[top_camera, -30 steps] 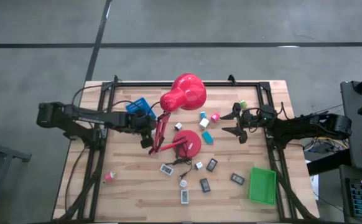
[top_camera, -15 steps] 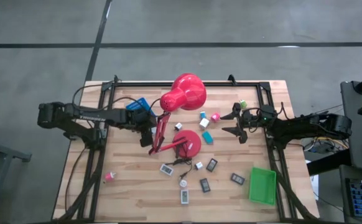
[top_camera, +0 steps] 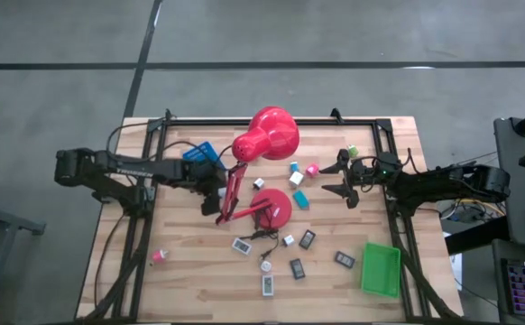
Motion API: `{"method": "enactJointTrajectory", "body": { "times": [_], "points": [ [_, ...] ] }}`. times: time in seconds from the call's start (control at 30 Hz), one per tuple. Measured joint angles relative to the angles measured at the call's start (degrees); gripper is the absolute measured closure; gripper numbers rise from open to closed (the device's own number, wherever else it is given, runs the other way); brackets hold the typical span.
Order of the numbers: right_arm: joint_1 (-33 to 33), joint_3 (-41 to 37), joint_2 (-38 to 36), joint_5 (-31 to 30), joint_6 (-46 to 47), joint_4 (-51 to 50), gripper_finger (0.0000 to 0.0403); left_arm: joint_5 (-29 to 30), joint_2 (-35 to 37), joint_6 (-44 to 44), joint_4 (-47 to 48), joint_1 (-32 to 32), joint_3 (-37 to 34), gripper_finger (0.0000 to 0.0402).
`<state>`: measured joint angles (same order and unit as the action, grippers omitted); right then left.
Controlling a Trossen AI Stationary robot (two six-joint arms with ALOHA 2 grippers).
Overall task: Pick & Place Office items
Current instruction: Put the left white charger adapter into the blue bin
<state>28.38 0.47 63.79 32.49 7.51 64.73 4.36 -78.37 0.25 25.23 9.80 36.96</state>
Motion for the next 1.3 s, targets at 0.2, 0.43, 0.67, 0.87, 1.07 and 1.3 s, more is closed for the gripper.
{"method": "enactJointTrajectory", "body": {
  "times": [0.2, 0.43, 0.67, 0.87, 1.07, 1.3],
  "points": [
    [0.0, 0.0, 0.0, 0.0, -0.2, 0.0, 0.0156, 3.4, 0.0, -0.7, -2.2, 0.3, -1.8, 0.0142],
    [0.0, 0.0, 0.0, 0.0, 0.0, 0.1, 0.0156, 2.5, -0.2, -0.6, -4.4, 1.0, -2.3, 0.0142],
    [0.0, 0.0, 0.0, 0.0, 0.0, 0.1, 0.0156, 1.6, -4.4, -1.1, -5.5, 1.1, -2.9, 0.0142],
    [0.0, 0.0, 0.0, 0.0, 0.0, 0.1, 0.0156, 2.1, -6.0, -0.6, -7.3, 1.1, -2.9, 0.0142],
    [0.0, 0.0, 0.0, -0.1, 0.0, 0.1, 0.0156, 2.0, -6.4, -0.9, -8.3, 1.3, -2.8, 0.0166],
    [0.0, 0.0, 0.0, -0.1, 0.0, 0.1, 0.0156, 2.2, -6.5, -1.6, -9.3, 1.3, -3.0, 0.0244]
  ]
}}
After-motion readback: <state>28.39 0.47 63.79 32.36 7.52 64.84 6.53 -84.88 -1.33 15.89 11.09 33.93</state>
